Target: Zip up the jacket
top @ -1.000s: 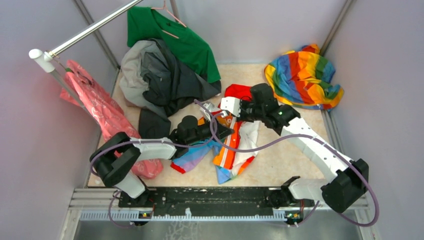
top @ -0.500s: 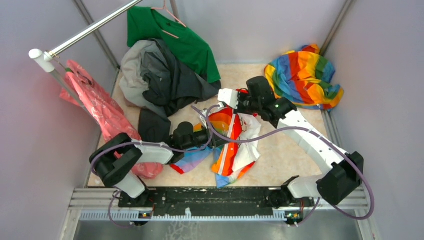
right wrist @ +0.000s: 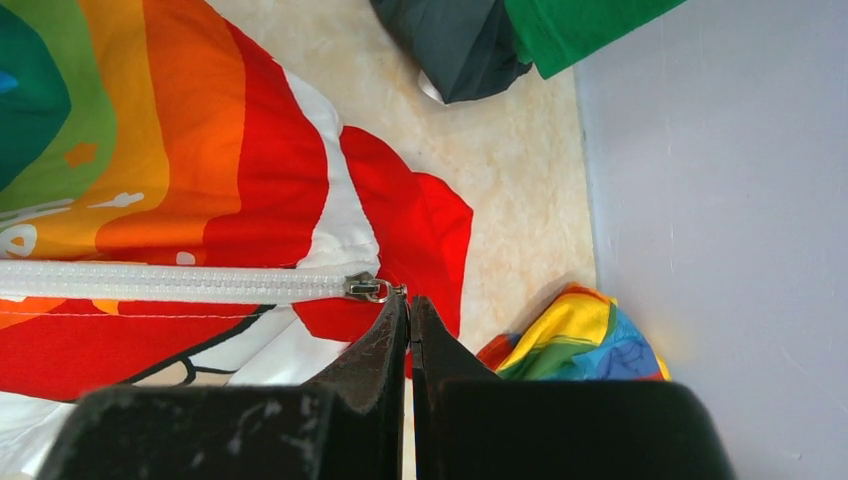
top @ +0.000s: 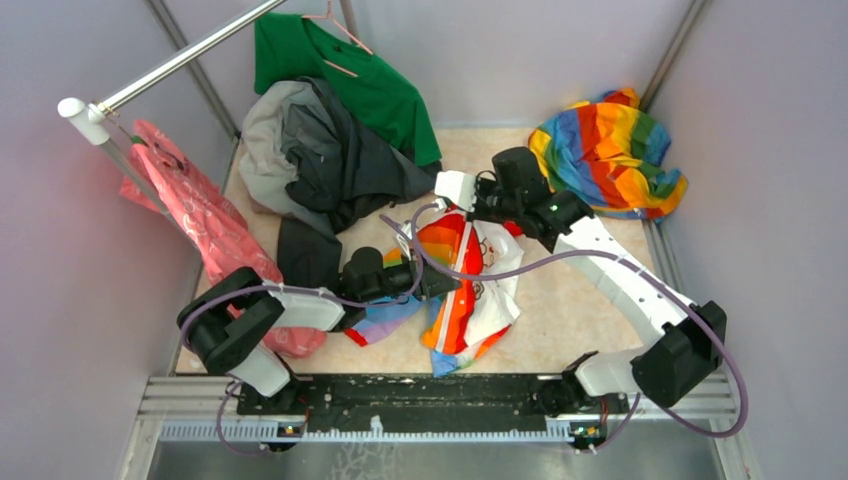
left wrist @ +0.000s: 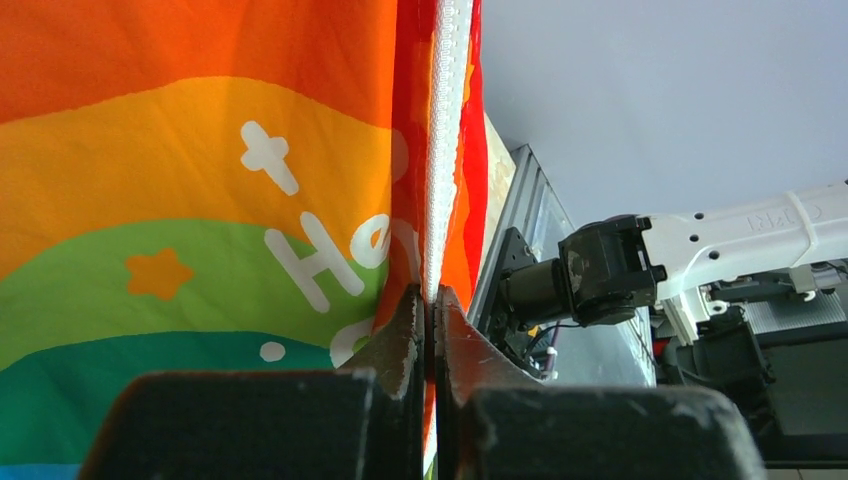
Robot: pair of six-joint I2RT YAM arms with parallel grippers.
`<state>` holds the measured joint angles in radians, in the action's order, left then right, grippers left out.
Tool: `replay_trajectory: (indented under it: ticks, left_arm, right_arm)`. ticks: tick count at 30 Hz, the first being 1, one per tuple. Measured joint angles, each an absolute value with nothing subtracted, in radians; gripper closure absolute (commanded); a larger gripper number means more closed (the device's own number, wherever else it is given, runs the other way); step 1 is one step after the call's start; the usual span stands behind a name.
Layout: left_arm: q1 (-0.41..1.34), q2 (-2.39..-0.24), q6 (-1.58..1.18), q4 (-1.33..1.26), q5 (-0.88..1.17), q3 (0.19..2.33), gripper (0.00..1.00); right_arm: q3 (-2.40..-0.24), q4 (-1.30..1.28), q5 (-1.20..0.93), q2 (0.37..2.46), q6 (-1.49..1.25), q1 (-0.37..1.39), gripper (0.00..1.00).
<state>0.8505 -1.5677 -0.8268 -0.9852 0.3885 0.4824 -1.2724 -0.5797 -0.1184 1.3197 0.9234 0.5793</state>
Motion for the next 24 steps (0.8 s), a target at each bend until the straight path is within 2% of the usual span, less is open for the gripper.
replay_trajectory:
  ticks: [2, 3, 6, 11, 16, 20, 23, 24]
  left_arm:
    - [0.850, -1.567, -0.830, -0.991, 0.393, 0.480, 1.00]
    - [0.850, -1.567, -0.831, -0.993, 0.395, 0.479, 0.94]
    - [0.850, -1.567, -0.836, -0.999, 0.403, 0.479, 0.69]
    - [0.853, -1.529, -0.815, -0.912, 0.440, 0.480, 0.49]
    - [0.853, -1.364, -0.711, -0.727, 0.414, 0.497, 0.34]
    - [0.853, -1.195, -0.612, -0.617, 0.366, 0.497, 0.18]
    - [0.853, -1.107, -0.544, -0.572, 0.339, 0.497, 0.02]
    - [0.853, -1.085, -0.527, -0.557, 0.331, 0.497, 0.01]
  right_arm:
    - [-1.272, -0.583, -0.116, 1.320, 0.923, 0.579, 1.00]
    - [-1.274, -0.587, -0.115, 1.320, 0.923, 0.579, 1.00]
    - [-1.278, -0.593, -0.121, 1.320, 0.915, 0.578, 1.00]
    - [-1.278, -0.560, -0.157, 1.320, 0.885, 0.546, 1.00]
    - [-1.272, -0.533, -0.282, 1.319, 0.815, 0.470, 0.98]
    - [-1.235, -0.494, -0.403, 1.305, 0.749, 0.414, 0.95]
    - [-1.197, -0.465, -0.490, 1.297, 0.693, 0.386, 0.94]
    - [-1.184, -0.448, -0.527, 1.296, 0.670, 0.374, 0.94]
